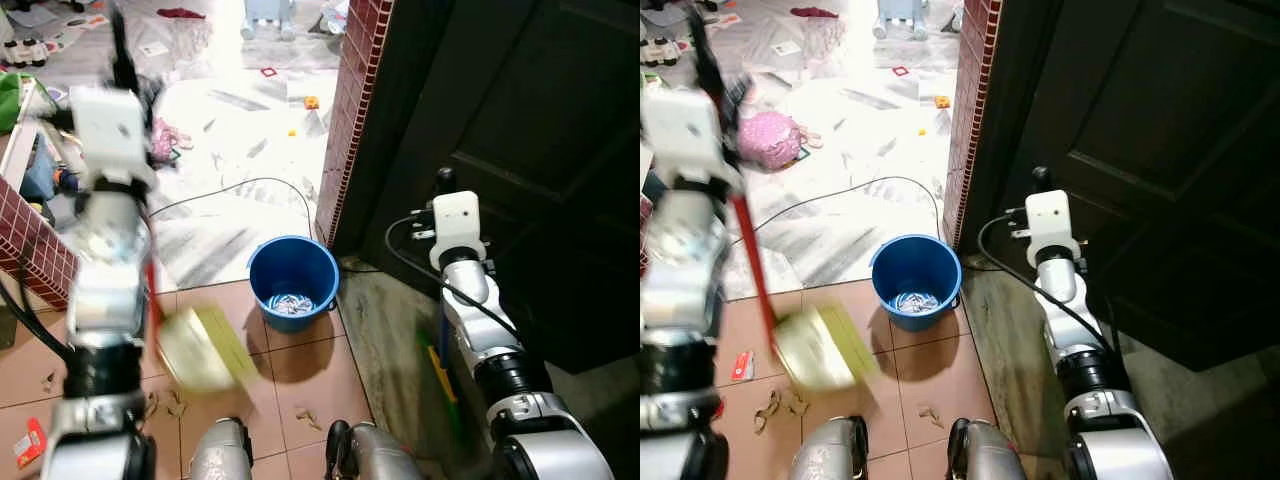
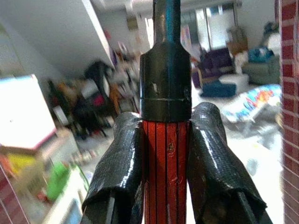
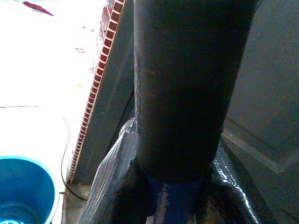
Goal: Sweep floor
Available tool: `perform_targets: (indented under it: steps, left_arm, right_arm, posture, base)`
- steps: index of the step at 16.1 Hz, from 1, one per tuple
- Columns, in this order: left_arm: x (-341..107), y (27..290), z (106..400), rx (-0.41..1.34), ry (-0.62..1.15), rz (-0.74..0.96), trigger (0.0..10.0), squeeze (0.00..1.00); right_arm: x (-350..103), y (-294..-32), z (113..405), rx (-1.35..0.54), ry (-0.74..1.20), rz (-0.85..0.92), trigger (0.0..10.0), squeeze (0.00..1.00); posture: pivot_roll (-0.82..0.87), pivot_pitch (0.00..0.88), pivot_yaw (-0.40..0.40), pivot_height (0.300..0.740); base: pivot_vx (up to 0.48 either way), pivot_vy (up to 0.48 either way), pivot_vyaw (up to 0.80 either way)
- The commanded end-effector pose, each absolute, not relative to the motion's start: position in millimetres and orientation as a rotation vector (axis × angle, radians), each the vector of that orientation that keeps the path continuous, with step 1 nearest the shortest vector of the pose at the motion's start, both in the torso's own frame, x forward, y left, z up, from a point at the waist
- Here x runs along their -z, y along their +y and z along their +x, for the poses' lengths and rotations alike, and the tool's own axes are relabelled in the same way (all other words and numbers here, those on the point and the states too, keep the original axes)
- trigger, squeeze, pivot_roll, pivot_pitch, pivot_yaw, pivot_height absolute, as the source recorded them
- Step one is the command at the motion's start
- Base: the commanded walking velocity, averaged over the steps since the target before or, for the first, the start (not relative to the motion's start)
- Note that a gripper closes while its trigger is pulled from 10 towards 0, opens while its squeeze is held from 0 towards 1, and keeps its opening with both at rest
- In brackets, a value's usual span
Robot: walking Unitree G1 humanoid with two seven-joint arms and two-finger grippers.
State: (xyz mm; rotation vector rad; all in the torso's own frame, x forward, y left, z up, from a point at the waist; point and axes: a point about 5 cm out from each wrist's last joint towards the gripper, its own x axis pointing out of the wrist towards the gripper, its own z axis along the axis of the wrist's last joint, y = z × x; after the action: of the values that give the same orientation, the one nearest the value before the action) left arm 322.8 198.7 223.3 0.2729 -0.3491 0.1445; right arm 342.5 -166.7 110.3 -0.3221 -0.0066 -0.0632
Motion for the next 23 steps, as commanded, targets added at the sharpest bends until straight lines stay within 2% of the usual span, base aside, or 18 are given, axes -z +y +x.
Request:
perform_targets:
  steps: [1, 6, 10, 15, 23]
  left_arm:
    - [-239, 191, 315, -0.121, -0.435, 0.291, 10.0, 0.00]
    - [-198, 183, 309, -0.093, -0.302, 0.227, 10.0, 0.00]
    - [-176, 162, 306, -0.025, -0.233, 0.175, 10.0, 0.00]
    - [-173, 142, 304, 0.035, -0.224, 0.143, 10.0, 0.00]
    - [-173, 139, 303, 0.048, -0.219, 0.134, 10.0, 0.00]
  right_arm:
    - [-111, -169, 342, 0.061, -0.018, -0.338, 10.0, 0.00]
    - [-110, -167, 343, 0.047, -0.011, -0.335, 10.0, 0.00]
    - [-111, -160, 345, 0.023, -0.014, -0.313, 10.0, 0.00]
    - [-111, -157, 347, 0.008, -0.002, -0.303, 10.0, 0.00]
    - [-107, -157, 348, 0.006, 0.024, -0.298, 10.0, 0.00]
  posture:
    - [0.00, 0.136, -0.083, 0.740]
    - [0.00, 0.132, -0.087, 0.740]
    - [0.00, 0.139, -0.078, 0.740]
    - [0.00, 0.139, -0.077, 0.740]
    - [0.00, 0.133, -0.078, 0.740]
  base:
    - [0.000, 0.000, 0.00]
    - [0.000, 0.218, 0.00]
    - [0.000, 0.442, 0.00]
    - [0.000, 0.445, 0.00]
    - [0.000, 0.395, 0.00]
